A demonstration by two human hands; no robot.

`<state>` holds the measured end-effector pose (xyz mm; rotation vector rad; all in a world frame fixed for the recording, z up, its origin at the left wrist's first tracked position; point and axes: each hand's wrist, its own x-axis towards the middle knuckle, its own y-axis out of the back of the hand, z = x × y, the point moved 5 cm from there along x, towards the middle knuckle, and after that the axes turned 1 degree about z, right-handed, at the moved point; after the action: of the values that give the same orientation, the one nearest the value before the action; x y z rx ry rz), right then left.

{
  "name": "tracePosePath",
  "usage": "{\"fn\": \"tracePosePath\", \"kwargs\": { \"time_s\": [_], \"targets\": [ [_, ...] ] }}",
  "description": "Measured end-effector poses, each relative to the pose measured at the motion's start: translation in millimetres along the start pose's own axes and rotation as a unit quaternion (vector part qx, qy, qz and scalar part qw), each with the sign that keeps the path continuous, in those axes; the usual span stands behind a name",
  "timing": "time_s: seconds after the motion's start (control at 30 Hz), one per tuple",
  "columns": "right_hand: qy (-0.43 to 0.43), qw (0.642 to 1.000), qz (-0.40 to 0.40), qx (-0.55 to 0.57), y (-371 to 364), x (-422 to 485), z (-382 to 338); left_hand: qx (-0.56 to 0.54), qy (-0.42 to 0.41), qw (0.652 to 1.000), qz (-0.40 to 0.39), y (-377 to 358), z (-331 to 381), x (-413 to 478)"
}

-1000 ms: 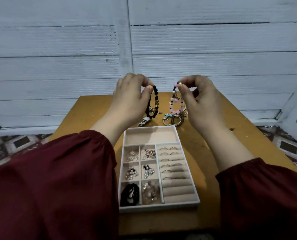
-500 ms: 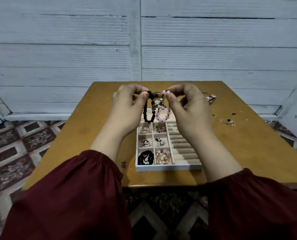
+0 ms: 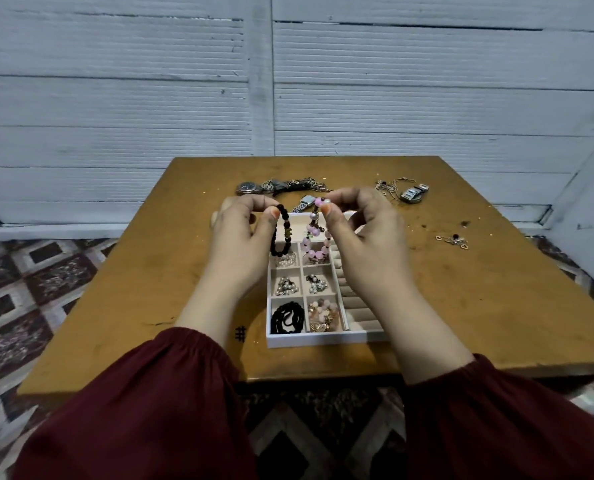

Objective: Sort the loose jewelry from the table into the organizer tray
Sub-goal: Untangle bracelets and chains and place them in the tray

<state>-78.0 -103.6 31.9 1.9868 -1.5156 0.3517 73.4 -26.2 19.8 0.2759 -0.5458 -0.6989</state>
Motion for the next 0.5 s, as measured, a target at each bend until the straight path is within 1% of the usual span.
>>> {"fn": "tracePosePath", "kwargs": {
  "time_s": [0.27,0.5],
  "targets": [
    [-0.001,1.0,0.0,-0.004,2.8,1.1,3.9,-0.003,0.02,1.0,-0.01,-6.2,-5.6,2.6],
    [-0.002,1.0,0.008,0.004,5.4,2.4,6.6,0.011,0.013,1.0,-0.026,-10.7,-10.0,1.4]
  ]
}}
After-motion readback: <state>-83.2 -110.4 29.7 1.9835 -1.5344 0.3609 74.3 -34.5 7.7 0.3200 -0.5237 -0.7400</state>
